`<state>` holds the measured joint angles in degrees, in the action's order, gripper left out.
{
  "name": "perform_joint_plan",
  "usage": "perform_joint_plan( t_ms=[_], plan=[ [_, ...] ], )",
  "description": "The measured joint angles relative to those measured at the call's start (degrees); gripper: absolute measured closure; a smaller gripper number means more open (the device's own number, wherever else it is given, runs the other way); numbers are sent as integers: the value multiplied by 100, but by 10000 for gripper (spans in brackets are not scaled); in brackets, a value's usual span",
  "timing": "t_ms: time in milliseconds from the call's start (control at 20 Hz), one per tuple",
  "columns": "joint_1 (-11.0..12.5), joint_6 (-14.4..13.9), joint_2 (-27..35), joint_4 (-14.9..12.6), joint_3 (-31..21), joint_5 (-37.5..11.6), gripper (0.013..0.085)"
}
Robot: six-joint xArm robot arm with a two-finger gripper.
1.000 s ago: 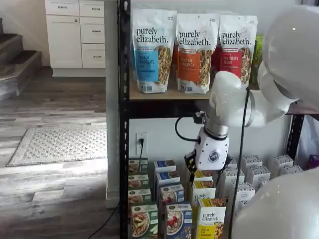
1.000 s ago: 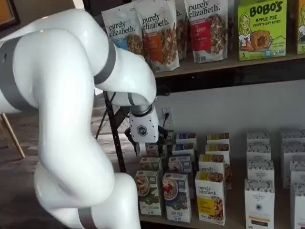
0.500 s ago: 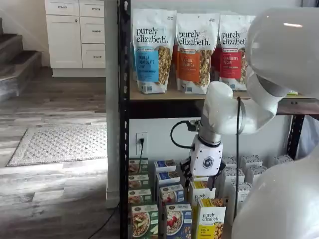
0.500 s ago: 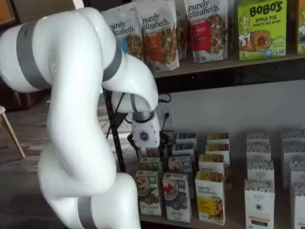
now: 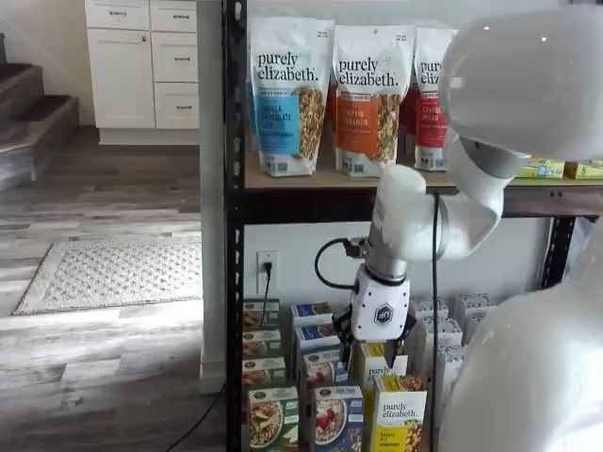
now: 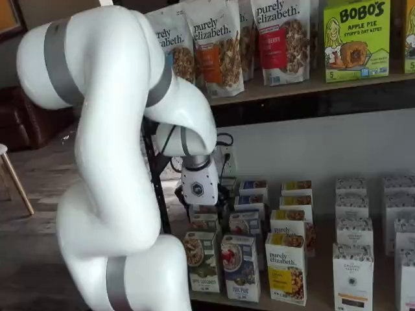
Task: Pick up the blue and white box that is on the bottom shelf, the second box from the left
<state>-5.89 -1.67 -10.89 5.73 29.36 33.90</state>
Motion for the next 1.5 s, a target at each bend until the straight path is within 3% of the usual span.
perform_joint_plan(
  t_ms=[300,550,750,1000,1500],
  plan=[
    [114,-186,501,-375,144,-481,130],
    [221,-121,909,-430,222,-746,130],
    [267,69,1247,-286,244,-1105,130],
    [237,515,1826,200,409,-1516,130],
    [169,577,2743,307,939,-1984,130]
  ],
)
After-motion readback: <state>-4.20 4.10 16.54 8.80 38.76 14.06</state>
